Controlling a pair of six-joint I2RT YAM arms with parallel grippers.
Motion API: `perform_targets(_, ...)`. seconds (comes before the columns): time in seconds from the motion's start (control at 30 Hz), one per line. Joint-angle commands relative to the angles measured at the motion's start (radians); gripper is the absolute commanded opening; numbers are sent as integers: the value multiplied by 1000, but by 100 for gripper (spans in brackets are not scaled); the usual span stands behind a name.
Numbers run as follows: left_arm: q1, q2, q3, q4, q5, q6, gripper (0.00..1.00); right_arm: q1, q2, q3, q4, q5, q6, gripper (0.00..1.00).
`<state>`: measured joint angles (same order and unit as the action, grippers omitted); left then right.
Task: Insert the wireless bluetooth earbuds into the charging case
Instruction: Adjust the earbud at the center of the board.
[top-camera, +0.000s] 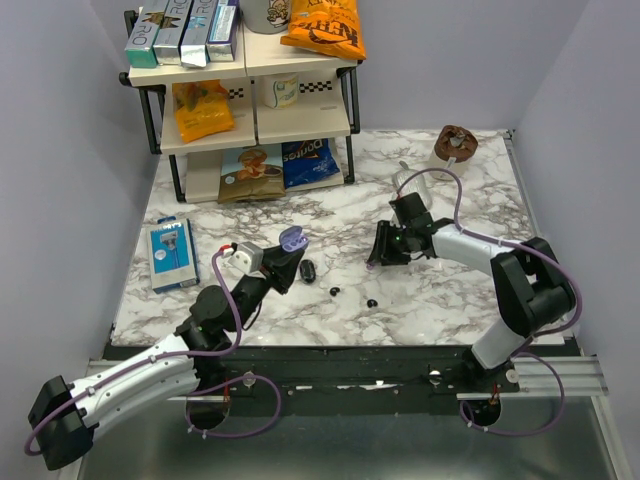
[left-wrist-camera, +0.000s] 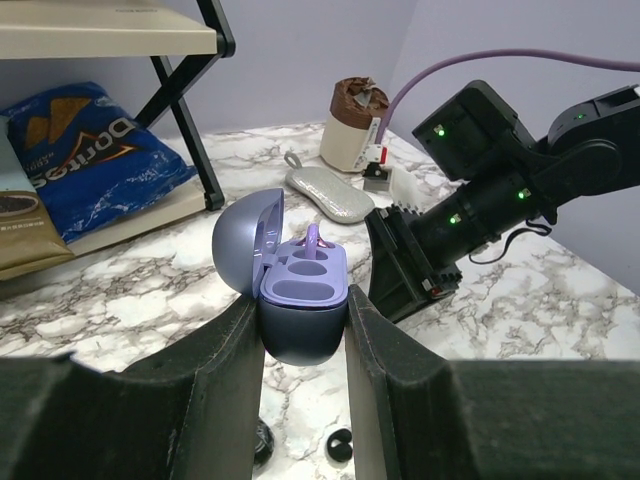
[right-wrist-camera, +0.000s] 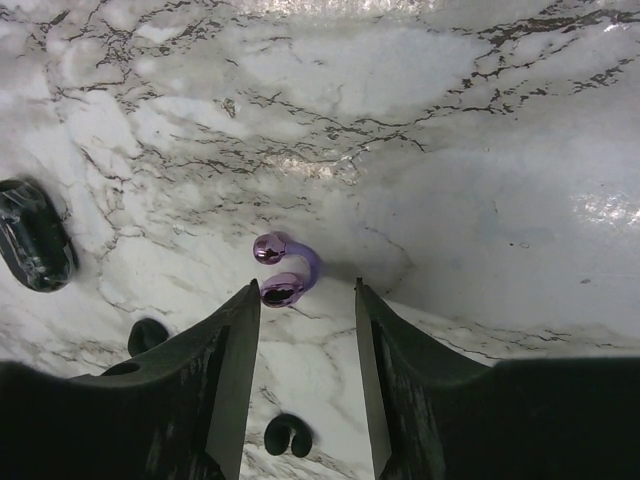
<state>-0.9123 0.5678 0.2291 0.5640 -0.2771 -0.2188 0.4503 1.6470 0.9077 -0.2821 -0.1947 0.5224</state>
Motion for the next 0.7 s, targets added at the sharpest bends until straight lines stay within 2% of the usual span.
perform_targets(0.0, -5, -3, -10, 10, -16, -8, 0, -2, -47, 3, 29, -15, -59, 53)
perform_targets(0.33, -7, 9, -13, 17, -16, -14, 0, 93, 13, 88, -89, 56, -157, 59)
perform_targets(0.67, -10, -5, -17, 10, -20, -11, 0, 107, 56, 96, -138, 190, -150, 57)
